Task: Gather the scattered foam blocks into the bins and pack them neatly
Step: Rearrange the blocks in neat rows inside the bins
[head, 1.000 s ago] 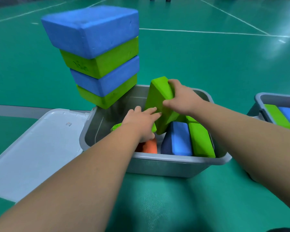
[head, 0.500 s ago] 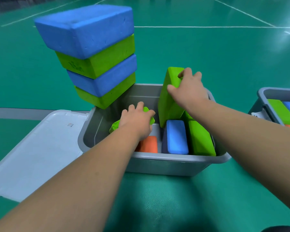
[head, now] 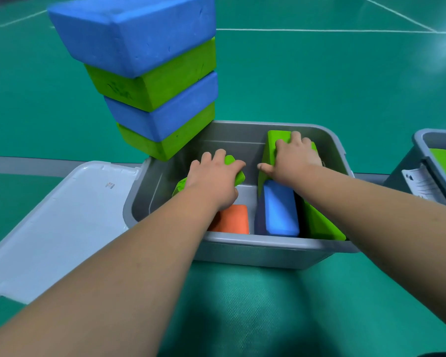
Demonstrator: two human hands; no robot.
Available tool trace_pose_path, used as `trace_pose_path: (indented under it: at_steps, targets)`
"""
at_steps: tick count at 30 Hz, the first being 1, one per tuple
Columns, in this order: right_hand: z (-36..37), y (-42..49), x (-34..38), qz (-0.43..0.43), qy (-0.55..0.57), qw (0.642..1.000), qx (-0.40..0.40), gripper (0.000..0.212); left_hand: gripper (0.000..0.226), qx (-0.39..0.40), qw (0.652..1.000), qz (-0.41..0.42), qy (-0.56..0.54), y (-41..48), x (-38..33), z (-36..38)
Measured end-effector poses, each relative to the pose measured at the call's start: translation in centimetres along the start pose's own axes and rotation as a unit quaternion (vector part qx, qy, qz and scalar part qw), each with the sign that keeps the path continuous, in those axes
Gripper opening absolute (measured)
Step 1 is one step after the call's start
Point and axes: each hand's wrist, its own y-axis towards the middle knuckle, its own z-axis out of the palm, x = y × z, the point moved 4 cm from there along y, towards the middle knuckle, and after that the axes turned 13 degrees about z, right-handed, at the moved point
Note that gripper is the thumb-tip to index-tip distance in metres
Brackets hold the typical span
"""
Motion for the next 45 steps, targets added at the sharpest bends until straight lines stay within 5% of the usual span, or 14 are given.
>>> trace_pose_path:
  at_steps: [6, 15, 20, 23, 26, 28, 30, 32, 35, 38, 40, 45]
  targets:
    - [1.9, -1.3, 1.5, -0.069, -0.102, 0.991, 0.059, 0.138, 0.066, -0.009, 1.0, 0.006, -0.006, 0.4, 0.5, 0.3]
    - [3.2, -0.3, 1.4, -0.055, -0.144, 0.979, 0.13, 0.13, 0.069, -0.017, 1.0, 0.01, -0.005, 0.2, 0.7, 0.4]
    - [3.4, 0.0, 1.8, -0.035, -0.129, 0.982, 0.133, 0.132, 0.112, 0.037, 0.998, -0.059, 0.008, -0.3, 1.1, 0.4]
    - [3.4, -0.2, 1.5, -0.042, -0.109, 0.986, 0.121, 0.125, 0.128, 0.04, 0.99, -0.134, -0.014, -0.9, 1.6, -0.1]
    - [3.3, -0.8, 0.7, -0.042, -0.073, 0.99, 0.113, 0.115, 0.097, -0.015, 0.989, -0.137, -0.048, -1.1, 2.3, -0.9]
    - [2.5, -1.3, 0.6, -0.049, -0.035, 0.995, 0.074, 0.092, 0.072, -0.066, 0.984, -0.137, -0.088, -1.4, 2.8, -1.9]
    - [0.9, -1.7, 1.4, -0.067, 0.071, 0.995, 0.024, 0.058, 0.071, -0.102, 0.972, -0.163, -0.137, -1.7, 3.0, -3.1]
    - [-1.2, -2.3, 2.9, -0.074, 0.25, 0.964, 0.052, 0.045, 0.075, -0.142, 0.948, -0.203, -0.201, -1.9, 3.1, -3.9]
    - [-2.8, -3.7, 5.2, -0.048, 0.453, 0.866, 0.207, 0.051, 0.072, -0.165, 0.872, -0.248, -0.387, -1.4, 3.6, -3.8]
    - [-3.0, -3.8, 5.3, -0.054, 0.459, 0.867, 0.187, 0.081, 0.044, -0.181, 0.751, -0.266, -0.577, -1.0, 4.3, -2.8]
    - [-2.6, -3.5, 4.7, -0.055, 0.475, 0.856, 0.195, 0.075, 0.025, -0.178, 0.705, -0.224, -0.649, -0.9, 3.8, -2.5]
    - [-3.0, -3.4, 4.6, -0.088, 0.402, 0.897, 0.161, 0.119, 0.073, -0.156, 0.628, -0.175, -0.742, -0.5, 2.7, -1.9]
